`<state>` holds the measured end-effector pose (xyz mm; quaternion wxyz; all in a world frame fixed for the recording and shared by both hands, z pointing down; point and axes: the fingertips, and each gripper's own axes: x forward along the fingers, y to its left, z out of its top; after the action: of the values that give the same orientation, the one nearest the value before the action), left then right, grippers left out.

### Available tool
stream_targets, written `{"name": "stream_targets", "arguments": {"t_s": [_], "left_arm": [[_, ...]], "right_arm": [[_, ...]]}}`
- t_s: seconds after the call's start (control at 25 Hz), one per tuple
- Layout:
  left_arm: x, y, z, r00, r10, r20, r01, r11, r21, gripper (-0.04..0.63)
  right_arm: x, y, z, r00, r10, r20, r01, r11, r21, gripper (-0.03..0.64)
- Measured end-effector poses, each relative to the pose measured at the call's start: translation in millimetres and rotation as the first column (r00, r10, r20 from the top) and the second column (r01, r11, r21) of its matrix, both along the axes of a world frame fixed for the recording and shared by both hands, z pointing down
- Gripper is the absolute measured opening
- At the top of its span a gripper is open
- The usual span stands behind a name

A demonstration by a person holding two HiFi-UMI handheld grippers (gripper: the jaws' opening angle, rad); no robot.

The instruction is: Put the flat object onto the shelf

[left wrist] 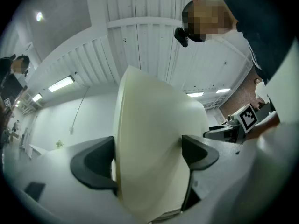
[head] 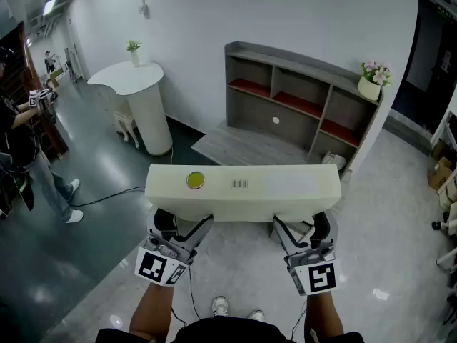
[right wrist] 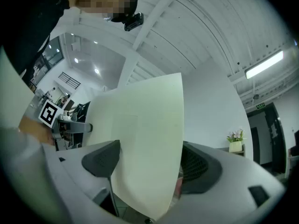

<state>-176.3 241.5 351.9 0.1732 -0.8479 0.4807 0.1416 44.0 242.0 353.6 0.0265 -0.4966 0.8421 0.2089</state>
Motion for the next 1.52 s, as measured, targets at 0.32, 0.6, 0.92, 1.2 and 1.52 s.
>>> {"name": "stream_targets", "arguments": {"t_s": [0.32, 0.6, 0.92, 1.2, 1.52], "left_arm": [[1.7, 5.6, 3.4, 1.000, 0.004, -0.015, -0.004, 1.000, -0.015, 0.456], [-1.7, -3.1, 0.5, 1.000, 0.015, -0.003, -0.015, 1.000, -0.012, 0.456], [-16.0, -24.9, 1.4, 0.999, 0.034, 0.004, -0.034, 0.999, -0.017, 0.456], [-45.5, -54.7, -4.1, 0.998, 0.059, 0.014, -0.058, 0.998, -0.028, 0.456], [-52.2, -84.5, -0.2, 0.995, 0.093, 0.020, -0.092, 0.995, -0.037, 0.456]], "right_arm": [[-0.3, 9.9, -9.0, 1.000, 0.005, 0.018, -0.005, 1.000, -0.007, 0.425], [-0.1, 3.1, 1.9, 1.000, -0.001, -0.013, 0.001, 1.000, -0.005, 0.425], [-14.7, -12.2, 2.2, 1.000, 0.014, -0.014, -0.015, 1.000, -0.001, 0.425], [-45.0, -38.1, -7.3, 0.998, 0.042, 0.041, -0.041, 0.999, -0.020, 0.425], [-52.1, -61.7, 3.1, 0.998, 0.057, 0.006, -0.057, 0.998, -0.013, 0.425]]}}
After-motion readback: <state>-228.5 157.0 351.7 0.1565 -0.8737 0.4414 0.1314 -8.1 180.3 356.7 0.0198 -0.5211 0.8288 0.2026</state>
